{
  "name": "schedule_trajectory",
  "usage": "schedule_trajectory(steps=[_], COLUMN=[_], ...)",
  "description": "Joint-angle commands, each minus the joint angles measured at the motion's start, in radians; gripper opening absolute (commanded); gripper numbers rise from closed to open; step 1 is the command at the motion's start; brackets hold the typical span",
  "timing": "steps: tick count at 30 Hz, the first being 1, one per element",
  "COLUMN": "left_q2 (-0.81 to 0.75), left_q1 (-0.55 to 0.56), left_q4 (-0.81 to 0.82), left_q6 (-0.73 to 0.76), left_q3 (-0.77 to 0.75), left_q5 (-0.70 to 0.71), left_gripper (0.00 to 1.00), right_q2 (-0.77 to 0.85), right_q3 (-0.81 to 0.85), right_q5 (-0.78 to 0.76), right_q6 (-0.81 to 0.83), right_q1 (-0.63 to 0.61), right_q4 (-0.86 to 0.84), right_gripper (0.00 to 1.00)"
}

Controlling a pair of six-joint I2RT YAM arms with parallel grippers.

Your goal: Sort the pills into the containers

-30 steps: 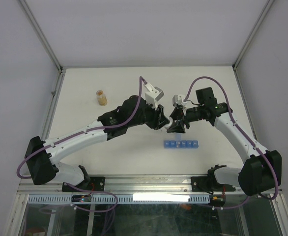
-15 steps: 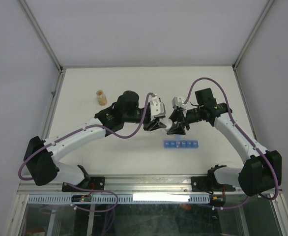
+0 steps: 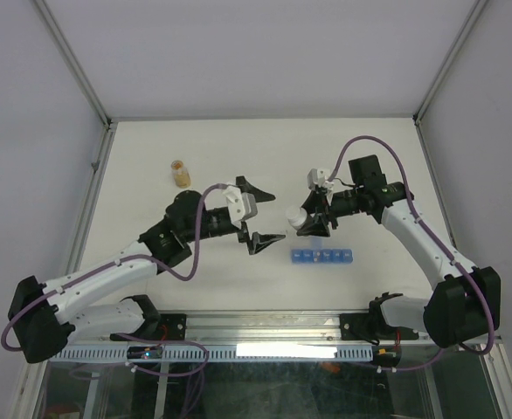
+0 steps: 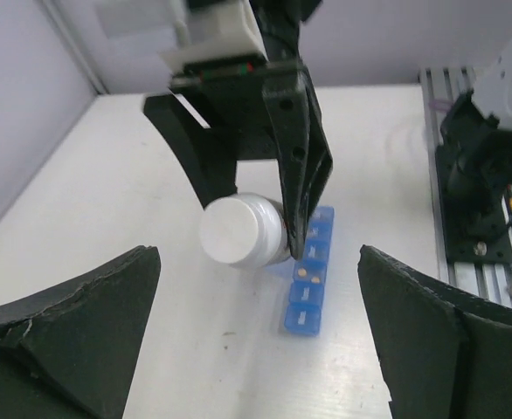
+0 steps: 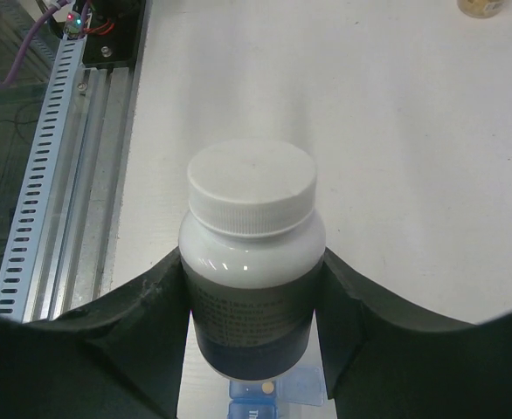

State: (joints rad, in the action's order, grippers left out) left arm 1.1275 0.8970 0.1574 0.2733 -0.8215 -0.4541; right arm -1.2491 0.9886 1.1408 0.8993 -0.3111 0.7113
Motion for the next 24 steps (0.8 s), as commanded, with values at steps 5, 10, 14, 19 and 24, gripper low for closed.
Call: schedule_trajectory(steps=[5,10,14,19,24], left_q2=[-0.193,-0.203,-0.197,-0.179,-0.169], left_q1=[0.003,0.003,0.004,0.003,0.003], left_q4=[0.292,0.322,0.301,0.257,0.246], left_q6=[-0.376,-0.500,-0.534,-0.569,-0.595], left_q3=[0.143,0.189,0.190,0.183,0.181], left_q5=[0.225,0.227,0.256,0.297,0.306], left_gripper=[0.99,0.99,0.99,0.99,0.99], right_q2=[-0.010,-0.015,-0.018,-0.018,-0.016], right_q3=[0.041,0.042,0.044,0.044,0.044], right_q5=[0.014,0.010,0.006,0.005,0.005], right_q6=[-0.006,-0.004,-0.003,0.000,0.001], right_q1=[0.004,0.004,0.006,0.006,0.006], right_q4=[-0.035,-0.032,-0.031,-0.028,-0.028], right_gripper=[0.00,0.00,0.00,0.00,0.00])
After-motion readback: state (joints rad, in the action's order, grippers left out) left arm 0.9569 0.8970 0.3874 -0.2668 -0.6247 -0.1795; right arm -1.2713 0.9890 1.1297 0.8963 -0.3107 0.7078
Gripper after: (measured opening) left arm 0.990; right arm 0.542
